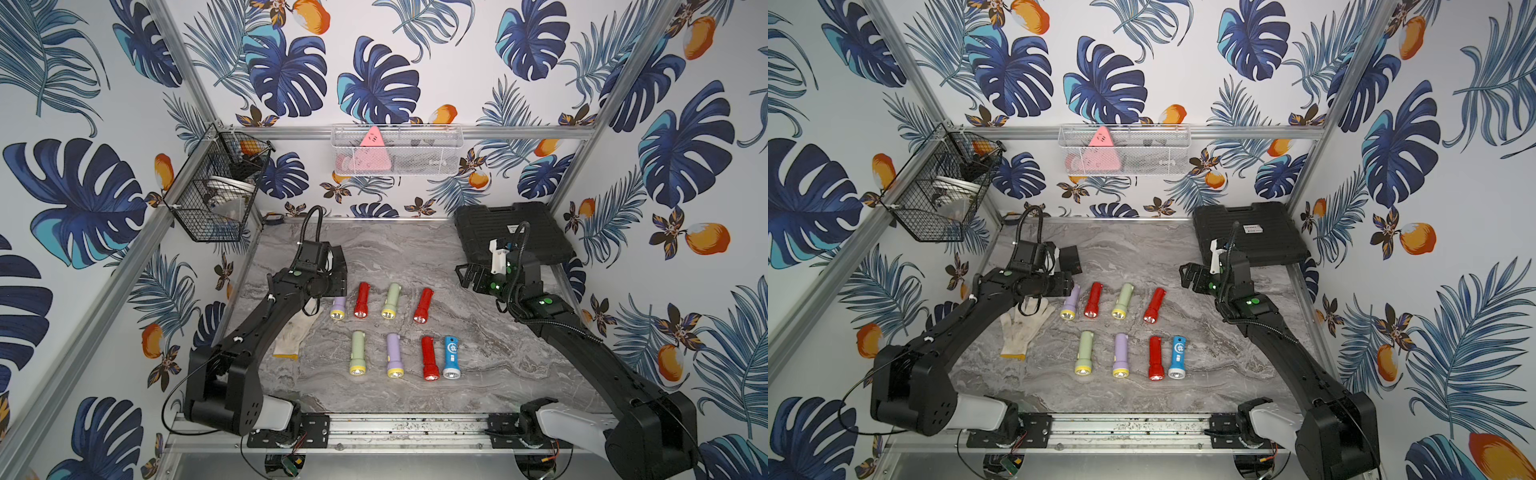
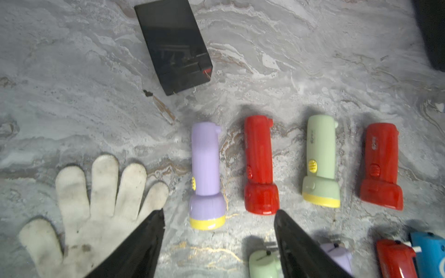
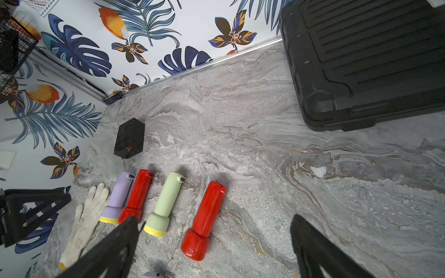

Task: Close the plug at the bottom of the flashlight
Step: Pick up the flashlight from the center of the board.

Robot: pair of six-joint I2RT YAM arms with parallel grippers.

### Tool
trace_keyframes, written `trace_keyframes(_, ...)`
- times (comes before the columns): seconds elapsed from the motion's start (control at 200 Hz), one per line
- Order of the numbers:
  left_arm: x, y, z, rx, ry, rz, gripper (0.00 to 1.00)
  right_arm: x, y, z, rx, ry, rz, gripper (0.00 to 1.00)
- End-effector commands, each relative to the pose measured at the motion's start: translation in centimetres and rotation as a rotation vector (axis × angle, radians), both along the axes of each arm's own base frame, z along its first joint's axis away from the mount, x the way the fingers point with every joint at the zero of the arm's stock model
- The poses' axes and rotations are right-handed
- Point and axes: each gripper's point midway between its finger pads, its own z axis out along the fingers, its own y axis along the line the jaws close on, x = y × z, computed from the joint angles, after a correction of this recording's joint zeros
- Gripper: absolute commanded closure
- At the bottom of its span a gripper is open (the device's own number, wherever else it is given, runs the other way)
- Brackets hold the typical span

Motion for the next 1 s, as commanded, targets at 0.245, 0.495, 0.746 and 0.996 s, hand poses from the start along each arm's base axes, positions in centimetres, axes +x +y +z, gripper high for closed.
trace_keyframes(0.245, -9.4, -3.7, -2.9, -0.043, 0.180, -0.049, 0.23, 0.5, 0.3, -0.3, 0.008, 0.010, 0.004, 0.00)
trace_keyframes(0.495, -12.7, -6.3, -6.2, 0.010, 0.232, -0.087, 0.23, 0.5, 0.4, -0.5, 0.007, 0.017, 0.012, 0.00)
trace_keyframes(0.746, -13.1, -7.4, -8.8, 0.066, 0.250, -0.106, 0.23, 0.5, 0.3, -0.5, -0.001, 0.015, 0.008, 0.00)
trace_keyframes(0.996, -14.0, -8.2, -10.6, 0.124, 0.265, -0.127, 0.24, 0.6, 0.3, -0.6, -0.003, 0.017, 0.008, 0.00)
